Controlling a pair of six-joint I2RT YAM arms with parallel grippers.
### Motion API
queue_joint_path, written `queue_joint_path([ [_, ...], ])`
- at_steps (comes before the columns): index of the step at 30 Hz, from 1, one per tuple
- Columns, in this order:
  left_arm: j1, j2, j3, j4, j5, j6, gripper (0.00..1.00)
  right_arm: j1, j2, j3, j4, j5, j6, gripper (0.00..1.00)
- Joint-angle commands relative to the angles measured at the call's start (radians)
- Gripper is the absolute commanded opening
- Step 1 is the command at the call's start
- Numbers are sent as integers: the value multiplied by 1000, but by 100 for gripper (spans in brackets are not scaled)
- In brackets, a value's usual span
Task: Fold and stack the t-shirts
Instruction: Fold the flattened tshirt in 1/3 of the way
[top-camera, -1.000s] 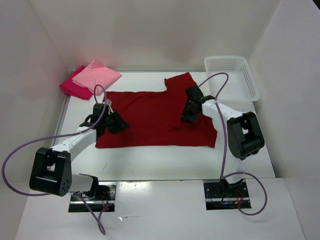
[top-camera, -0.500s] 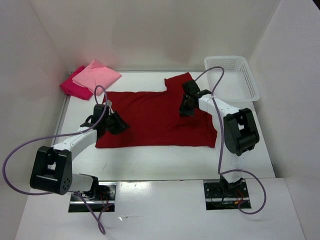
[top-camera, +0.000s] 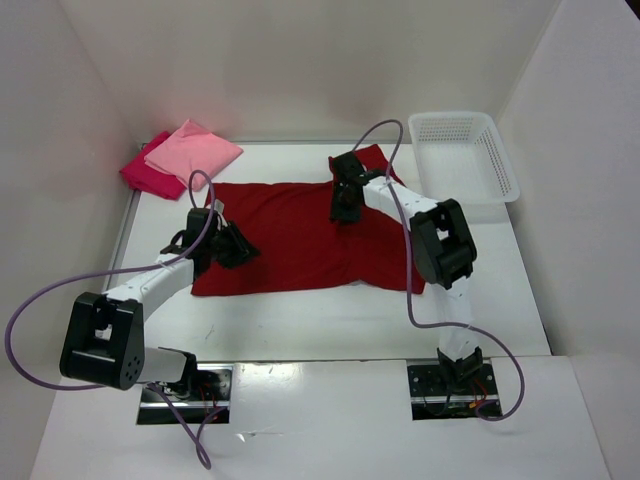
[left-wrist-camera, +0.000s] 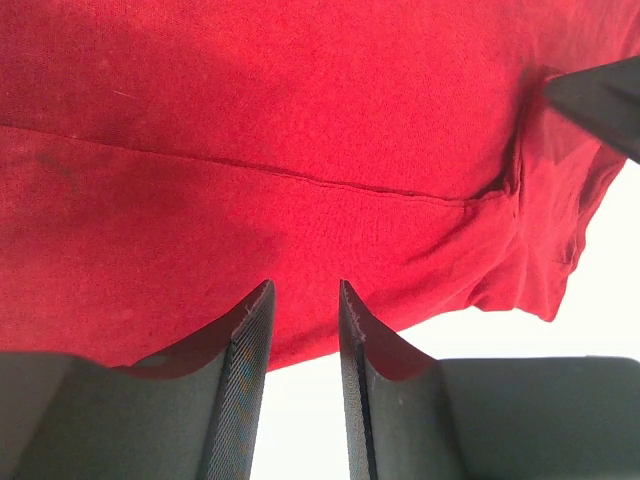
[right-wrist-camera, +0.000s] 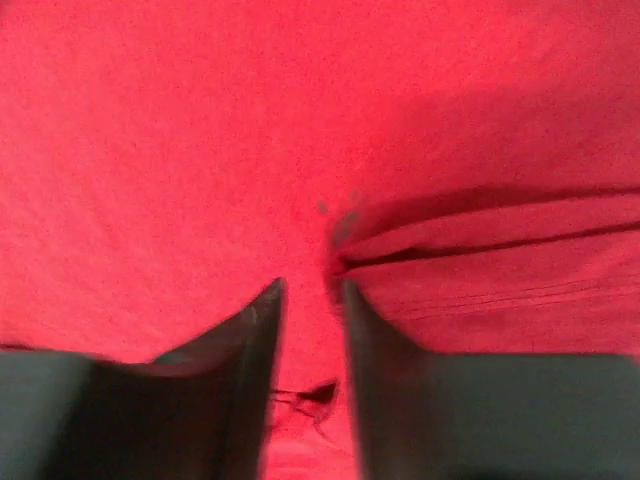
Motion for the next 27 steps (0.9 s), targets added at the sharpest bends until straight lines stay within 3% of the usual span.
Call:
queue_joint_path([
  [1, 5, -33, -9, 21, 9, -8, 40, 30, 2, 55, -34, 19, -37, 43],
  [6, 5, -42, -9, -3, -1, 1, 40, 30, -122, 9, -46, 38, -26, 54],
  [9, 5, -52, -9, -4, -11, 1, 40, 30, -287, -130, 0, 79, 3, 56],
  [11, 5, -52, -21, -4, -11, -23, 40, 11, -411, -284, 34, 79, 60, 47],
  [13, -4, -33, -31, 27, -2, -38, 40, -24, -471, -432, 67, 79, 127, 24],
  [14, -4, -11, -31, 27, -2, -54, 40, -35, -493, -480, 80, 79, 144, 18],
  [16, -13, 35, -31, 62, -2, -78, 40, -55, -507, -582, 101, 58, 172, 11],
  [20, -2, 94, -63, 62, 32, -137, 40, -67, -475, -658, 124, 47, 193, 7],
  [27, 278, -33, -239, -25, 100, -152, 42, -87, -514, -766, 80, 58, 226, 5],
])
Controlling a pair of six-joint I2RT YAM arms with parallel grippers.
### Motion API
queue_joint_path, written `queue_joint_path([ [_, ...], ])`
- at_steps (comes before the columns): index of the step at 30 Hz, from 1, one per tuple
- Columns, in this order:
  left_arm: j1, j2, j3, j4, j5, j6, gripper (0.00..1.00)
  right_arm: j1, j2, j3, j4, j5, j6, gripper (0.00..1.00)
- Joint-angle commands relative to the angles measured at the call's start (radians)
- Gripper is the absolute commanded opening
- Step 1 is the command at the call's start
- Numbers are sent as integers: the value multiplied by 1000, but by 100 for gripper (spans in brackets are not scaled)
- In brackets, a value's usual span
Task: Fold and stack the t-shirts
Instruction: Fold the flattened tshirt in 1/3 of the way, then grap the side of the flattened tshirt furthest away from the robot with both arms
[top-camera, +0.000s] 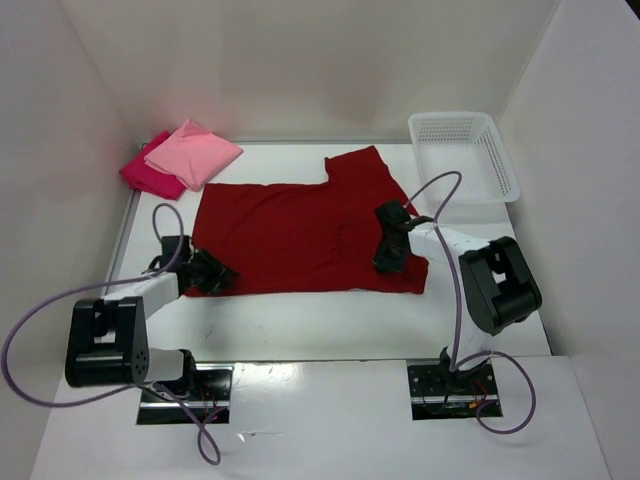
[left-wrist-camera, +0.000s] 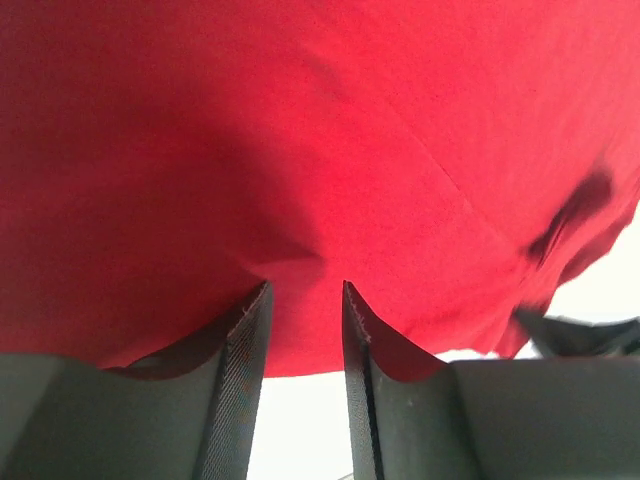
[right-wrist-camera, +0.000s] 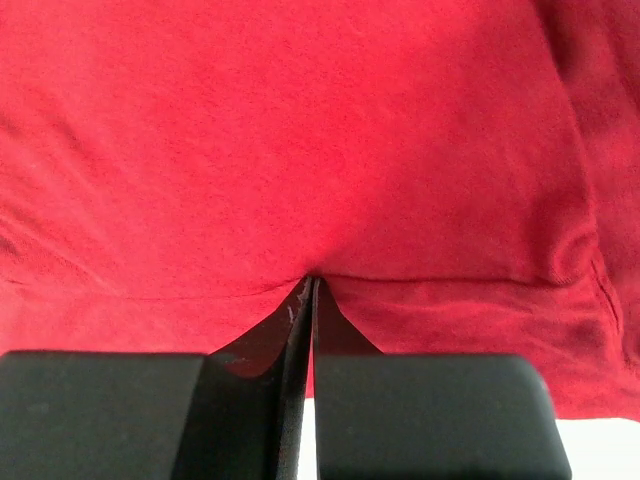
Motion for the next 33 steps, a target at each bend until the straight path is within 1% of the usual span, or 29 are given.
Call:
queue_joint_path([
  [1, 116, -98, -74, -89, 26, 19, 42, -17, -67, -54, -19, 17, 24, 5],
  [2, 135, -122, -75, -123, 10, 43, 44, -17, -82, -89, -19, 17, 33, 5],
  [3, 149, -170, -75, -192, -19, 43, 44, -31, -108, -108, -31, 17, 33, 5],
  [4, 149, -185, -75, -202, -45, 43, 44, -40, -117, -134, -51, 17, 33, 3],
  [6, 149, -196, -87, -226, -32, 30, 44, -40, -147, -155, -62, -13, 43, 3],
  [11, 110, -196, -96, -275, -32, -10, 44, 9, -177, -234, -62, -72, 130, 2],
  [14, 100, -218, -96, -286, -32, -10, 44, 20, -235, -261, -83, -83, 159, 0],
  [15, 100, -218, -85, -301, -21, -10, 44, 20, -284, -245, -93, -83, 159, 0],
  [16, 100, -228, -66, -329, -10, 3, 41, -5, -309, -231, -102, -83, 159, 6],
  [17, 100, -244, -3, -340, -1, 43, 37, -26, -331, -190, -102, -83, 130, 9],
  [18, 100, -244, 48, -356, -1, 68, 33, -66, -366, -160, -102, -93, 113, 9],
  [19, 100, -233, 101, -369, -1, 91, 30, -80, -366, -127, -102, -102, 84, 12],
  [20, 100, -224, 210, -369, 13, 120, 28, -80, -366, -53, -102, -122, 69, 13],
  [21, 100, -196, 258, -314, 23, 120, 26, -91, -343, -15, -102, -122, 55, 13],
  [22, 89, -175, 299, -285, 23, 129, 26, -91, -322, 56, -78, -141, 32, 15],
  [23, 89, -126, 338, -260, -27, 129, 26, -91, -299, 85, -62, -182, 20, 13],
  [24, 65, -101, 408, -219, -77, 129, 26, -91, -254, 108, -39, -208, 9, 11],
  [25, 64, -77, 431, -182, -123, 120, 26, -91, -230, 155, 7, -230, -3, 6],
  [26, 64, -23, 448, -141, -179, 120, 28, -79, -208, 183, 19, -263, -22, 3],
  [27, 64, 14, 506, -90, -202, 132, 28, -79, -162, 209, 33, -274, -37, 1],
  [28, 64, 53, 548, -90, -232, 143, 28, -51, -142, 263, 44, -274, -51, 1],
  [29, 64, 142, 588, -79, -280, 161, 28, -40, -100, 315, 44, -259, -74, 0],
  [30, 64, 184, 670, -68, -302, 175, 28, -27, -81, 335, 44, -259, -88, 0],
  [31, 64, 269, 716, -68, -322, 191, 28, -26, -64, 349, 44, -259, -98, 0],
  [33, 64, 360, 808, -83, -363, 238, 31, -17, -27, 368, 44, -274, -109, 0],
])
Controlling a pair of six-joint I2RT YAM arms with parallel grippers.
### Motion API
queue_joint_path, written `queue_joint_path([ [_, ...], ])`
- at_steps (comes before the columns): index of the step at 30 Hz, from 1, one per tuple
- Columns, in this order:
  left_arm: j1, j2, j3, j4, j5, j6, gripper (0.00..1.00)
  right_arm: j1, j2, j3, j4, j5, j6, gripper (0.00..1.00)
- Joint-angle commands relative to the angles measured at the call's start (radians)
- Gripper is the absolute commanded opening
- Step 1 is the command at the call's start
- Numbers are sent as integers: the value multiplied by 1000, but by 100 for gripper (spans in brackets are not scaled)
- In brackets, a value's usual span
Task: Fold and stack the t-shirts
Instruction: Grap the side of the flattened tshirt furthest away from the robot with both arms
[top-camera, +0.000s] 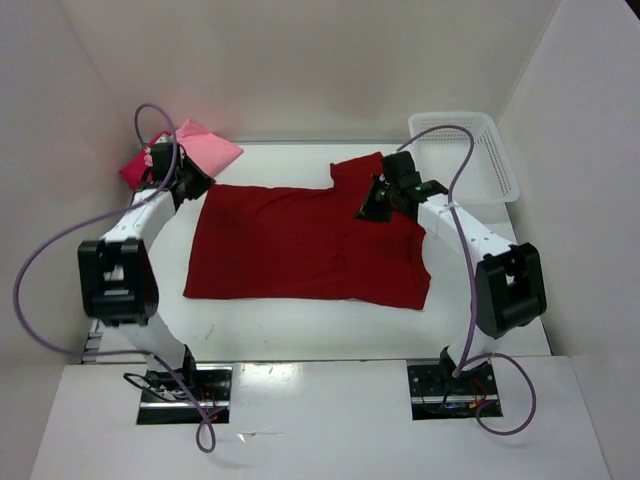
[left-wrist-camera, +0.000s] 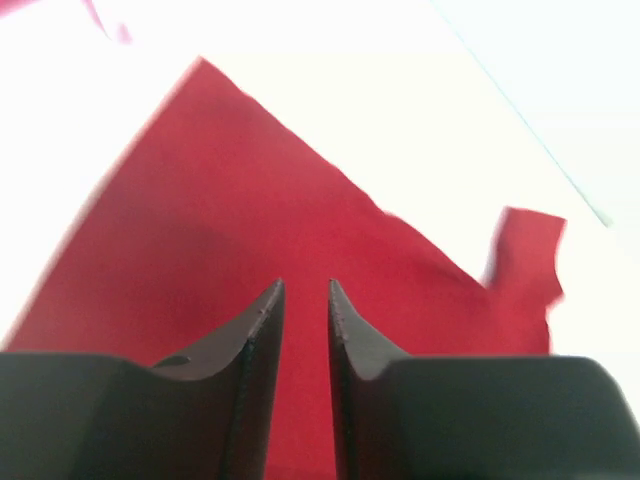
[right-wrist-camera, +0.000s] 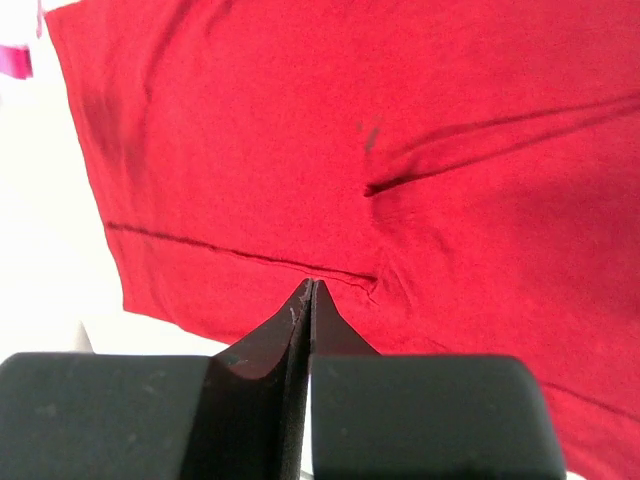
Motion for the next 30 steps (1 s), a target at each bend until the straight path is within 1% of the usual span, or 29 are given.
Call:
queue_joint_path([
  [1, 1, 207, 153, 17, -131, 102, 32, 22, 41, 55, 37, -46, -73, 2],
  [2, 1, 250, 249, -12, -142, 119, 36, 22, 50, 55, 46, -46, -73, 5],
  [4, 1, 351, 328, -28, -157, 163, 42, 31, 50, 34, 71, -57, -82, 6],
  [5, -8, 379, 357, -40, -169, 177, 46, 31, 50, 34, 71, -66, -91, 8],
  [7, -8, 454, 438, -66, -192, 212, 53, 31, 61, 9, 83, -75, -91, 8],
  [10, -8, 547, 544, -115, -212, 258, 55, 31, 72, 0, 92, -96, -100, 10],
  [16, -19, 637, 607, -138, -241, 309, 55, 31, 81, 0, 112, -107, -110, 11],
  [17, -19, 646, 619, -147, -241, 318, 54, 31, 92, 9, 112, -107, -110, 11],
  [18, -19, 657, 619, -147, -241, 318, 53, 31, 92, 18, 112, -107, -110, 11],
  [25, -28, 702, 650, -157, -261, 318, 53, 31, 130, 81, 112, -116, -110, 12],
  [26, -28, 711, 650, -157, -252, 328, 53, 31, 139, 81, 112, -116, -110, 15],
  [28, -37, 711, 650, -157, -252, 328, 50, 31, 152, 124, 112, -116, -110, 16],
  [30, -47, 711, 650, -157, -252, 328, 44, 31, 173, 173, 103, -98, -110, 19],
])
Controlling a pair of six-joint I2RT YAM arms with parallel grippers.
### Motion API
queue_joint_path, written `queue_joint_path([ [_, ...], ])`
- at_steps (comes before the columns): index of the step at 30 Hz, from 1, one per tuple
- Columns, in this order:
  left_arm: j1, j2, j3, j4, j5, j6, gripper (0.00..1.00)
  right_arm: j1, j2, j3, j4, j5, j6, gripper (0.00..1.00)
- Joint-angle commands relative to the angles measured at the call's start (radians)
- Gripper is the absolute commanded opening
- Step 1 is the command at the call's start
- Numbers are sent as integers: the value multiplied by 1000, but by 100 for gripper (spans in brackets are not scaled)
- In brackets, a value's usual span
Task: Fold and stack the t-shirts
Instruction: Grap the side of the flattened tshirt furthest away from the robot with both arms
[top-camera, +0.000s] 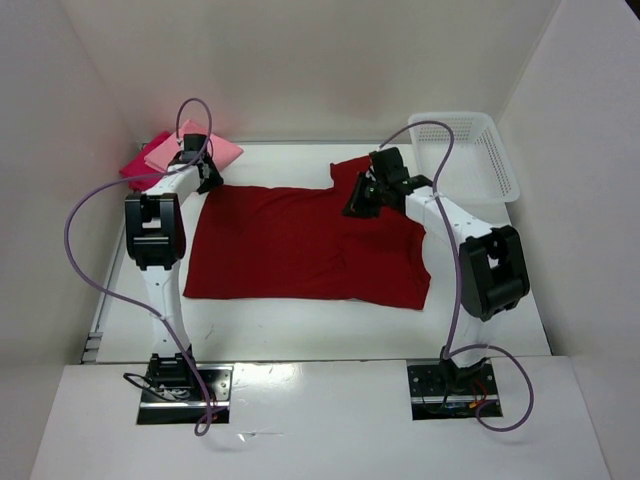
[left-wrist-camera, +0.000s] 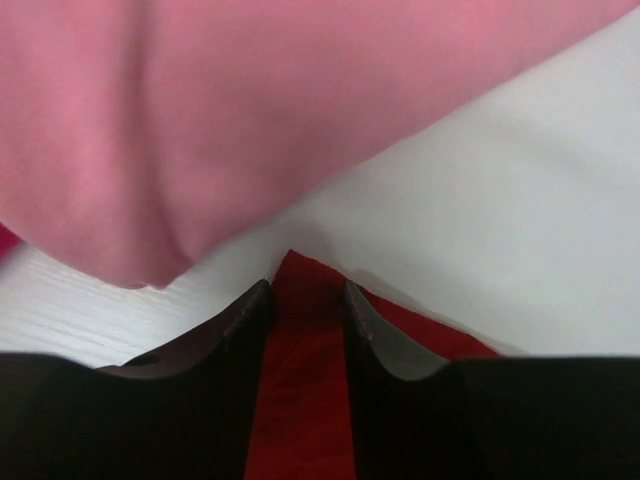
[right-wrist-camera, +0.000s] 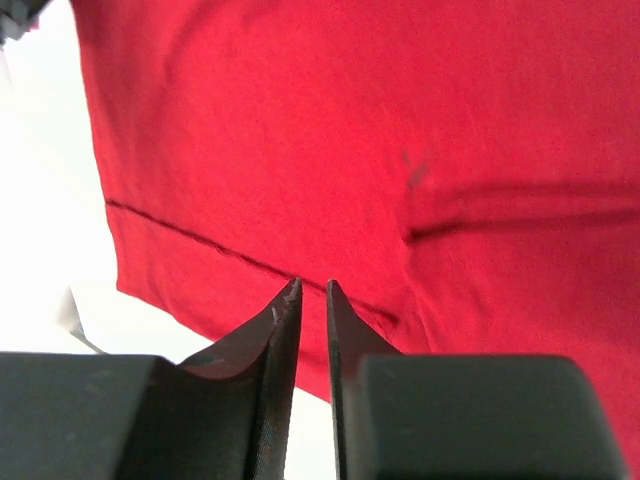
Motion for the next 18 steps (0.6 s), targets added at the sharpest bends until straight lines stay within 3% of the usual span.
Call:
queue_joint_path([
  [1, -16, 17, 21, 6, -17, 33, 42, 9, 32, 123, 31, 10, -18, 22],
  [7, -16, -3, -12, 43, -31, 33, 16, -21, 150, 307, 21, 65, -48, 33],
  [9, -16, -32, -35, 62, -22, 20, 11, -40, 221, 382, 31, 106, -59, 43],
  [13, -16, -122, -137, 133, -22, -4, 8, -81, 387, 568, -18, 229, -94, 50],
  [18, -16, -216, -231, 180, -2, -27, 7, -100, 675, 953, -150, 469, -166, 57],
])
